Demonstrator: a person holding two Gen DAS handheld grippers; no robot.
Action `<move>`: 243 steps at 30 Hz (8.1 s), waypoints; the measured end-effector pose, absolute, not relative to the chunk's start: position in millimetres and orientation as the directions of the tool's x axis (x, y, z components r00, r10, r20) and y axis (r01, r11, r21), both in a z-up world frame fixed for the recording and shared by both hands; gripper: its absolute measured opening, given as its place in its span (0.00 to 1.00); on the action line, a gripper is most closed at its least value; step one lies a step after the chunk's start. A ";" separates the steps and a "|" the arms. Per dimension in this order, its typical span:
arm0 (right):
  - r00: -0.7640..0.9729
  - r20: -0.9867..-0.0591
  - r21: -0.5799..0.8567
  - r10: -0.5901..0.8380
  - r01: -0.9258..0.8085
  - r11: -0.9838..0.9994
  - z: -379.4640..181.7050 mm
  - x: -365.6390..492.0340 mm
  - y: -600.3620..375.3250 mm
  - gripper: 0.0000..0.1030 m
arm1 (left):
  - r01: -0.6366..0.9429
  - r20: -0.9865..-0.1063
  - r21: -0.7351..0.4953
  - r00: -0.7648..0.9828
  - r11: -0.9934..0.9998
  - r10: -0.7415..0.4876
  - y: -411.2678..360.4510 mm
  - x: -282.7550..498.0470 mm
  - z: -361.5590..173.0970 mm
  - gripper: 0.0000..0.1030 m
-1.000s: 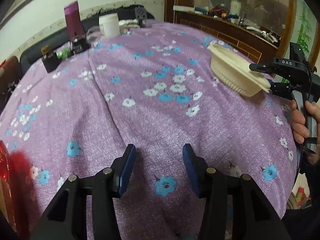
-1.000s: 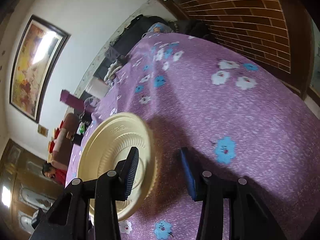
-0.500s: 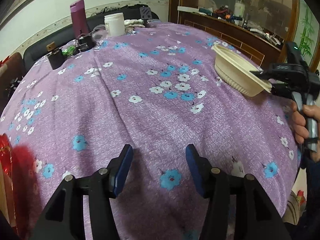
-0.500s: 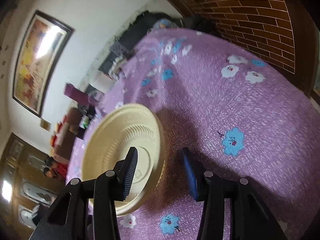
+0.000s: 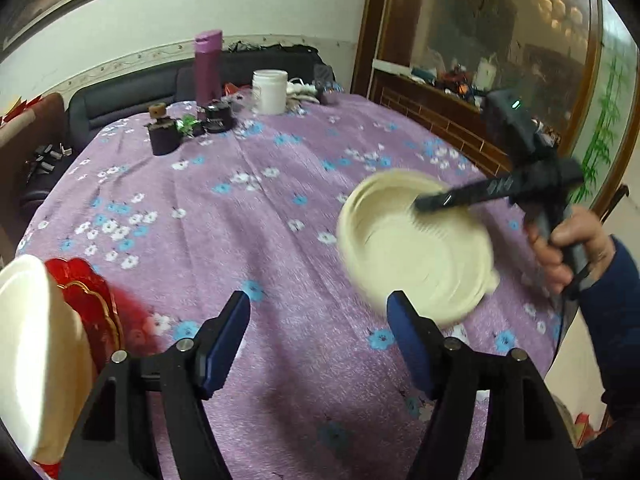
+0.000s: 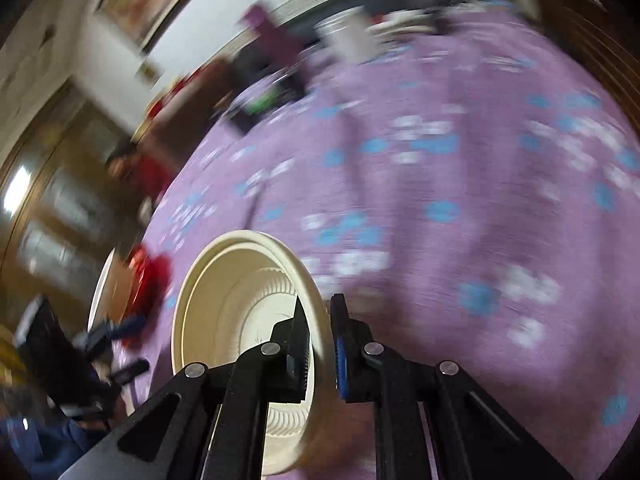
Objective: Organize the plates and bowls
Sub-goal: 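Carry the beige bowl with the right tool toward the left tool, set it down, open, then grasp the beige bowl rim with the left tool and lift, then carry the beige bowl with the left tool over the plate stack, then lower the beige bowl onto the stacked bowls with the left tool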
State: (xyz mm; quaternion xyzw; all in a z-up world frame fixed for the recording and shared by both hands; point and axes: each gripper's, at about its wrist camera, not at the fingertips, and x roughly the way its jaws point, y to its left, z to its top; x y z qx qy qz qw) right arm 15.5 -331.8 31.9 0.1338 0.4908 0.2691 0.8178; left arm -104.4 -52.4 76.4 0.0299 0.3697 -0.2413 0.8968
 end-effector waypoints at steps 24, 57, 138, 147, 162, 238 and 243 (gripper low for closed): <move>0.737 -0.669 -0.322 -0.098 -0.169 0.932 75.0 -63.8 -265.6 0.49 | 0.429 -0.736 -0.165 0.546 0.888 -0.400 -83.2 -54.2 75.7 0.68; 0.588 -0.713 0.387 0.382 -0.123 0.914 57.1 -79.0 -313.4 0.43 | 0.400 -0.800 -0.272 0.410 0.875 -0.437 -95.8 -3.7 31.2 0.25; 0.404 -0.710 0.278 0.577 -0.592 0.756 105.1 -38.7 3.1 0.19 | -0.021 -0.658 -0.271 0.734 0.962 -0.169 199.1 -143.4 116.5 0.31; 0.403 -0.721 0.263 0.564 -0.594 0.760 99.4 -39.2 8.6 0.20 | -0.033 -0.671 -0.282 0.721 0.959 -0.173 202.2 -140.4 108.0 0.31; 0.487 -0.708 0.137 0.511 -0.616 0.776 99.4 -52.3 19.4 0.20 | -0.049 -0.682 -0.265 0.715 0.963 -0.151 202.4 -137.8 103.5 0.31; 0.689 -0.586 -0.049 0.426 -0.555 0.830 119.8 -101.8 -19.3 0.49 | -0.155 -0.594 0.036 0.791 0.987 0.146 174.5 -157.6 125.7 0.45; 0.683 -0.594 -0.044 0.426 -0.555 0.831 118.5 -101.2 -17.9 0.50 | -0.208 -0.553 0.124 0.798 0.970 0.241 172.5 -161.2 126.4 0.47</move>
